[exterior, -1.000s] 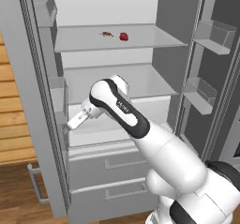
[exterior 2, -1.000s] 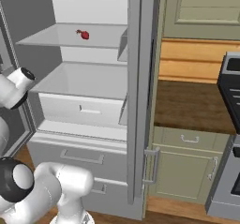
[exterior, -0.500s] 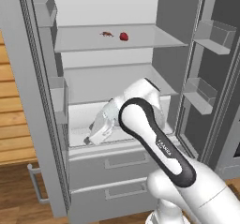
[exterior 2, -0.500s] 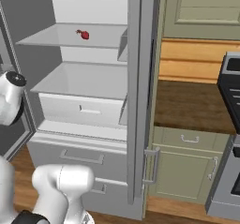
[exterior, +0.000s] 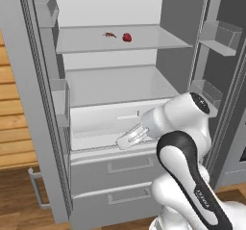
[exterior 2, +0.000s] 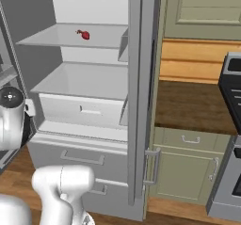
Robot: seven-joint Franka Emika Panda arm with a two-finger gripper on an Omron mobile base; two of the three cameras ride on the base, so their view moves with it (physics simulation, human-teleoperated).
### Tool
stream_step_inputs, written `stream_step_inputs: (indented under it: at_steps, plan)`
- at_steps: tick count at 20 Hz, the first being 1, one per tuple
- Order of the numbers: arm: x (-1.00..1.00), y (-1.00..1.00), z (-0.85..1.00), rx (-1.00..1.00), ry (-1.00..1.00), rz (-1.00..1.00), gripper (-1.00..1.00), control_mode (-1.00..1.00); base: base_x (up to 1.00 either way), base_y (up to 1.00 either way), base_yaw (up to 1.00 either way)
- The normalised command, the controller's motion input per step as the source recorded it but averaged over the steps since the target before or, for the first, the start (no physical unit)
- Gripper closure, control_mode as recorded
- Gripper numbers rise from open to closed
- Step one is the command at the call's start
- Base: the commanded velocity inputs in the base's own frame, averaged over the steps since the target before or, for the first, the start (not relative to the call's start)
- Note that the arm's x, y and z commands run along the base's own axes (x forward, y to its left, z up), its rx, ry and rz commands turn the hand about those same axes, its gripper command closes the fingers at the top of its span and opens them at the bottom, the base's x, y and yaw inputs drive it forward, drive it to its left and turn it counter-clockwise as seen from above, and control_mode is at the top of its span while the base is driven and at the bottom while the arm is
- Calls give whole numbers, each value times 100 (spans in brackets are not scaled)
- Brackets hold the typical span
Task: Take the strawberry from the fridge and place it on top of the pancake, located on the dining counter.
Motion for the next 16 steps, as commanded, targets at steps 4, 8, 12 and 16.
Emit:
stream_step_inputs:
  at_steps: [4,8,12,16]
  plan:
    - [-21,-86,0,0,0,-52,-100,-100,0,0,0]
    - [-12,-88,-37,-1,0,-41,-100,-100,0,0,0]
    - [-2,-57,-69,-4,0,-23,-100,-100,0,0,0]
    - [0,-18,-43,0,2,-8,-100,-100,0,0,0]
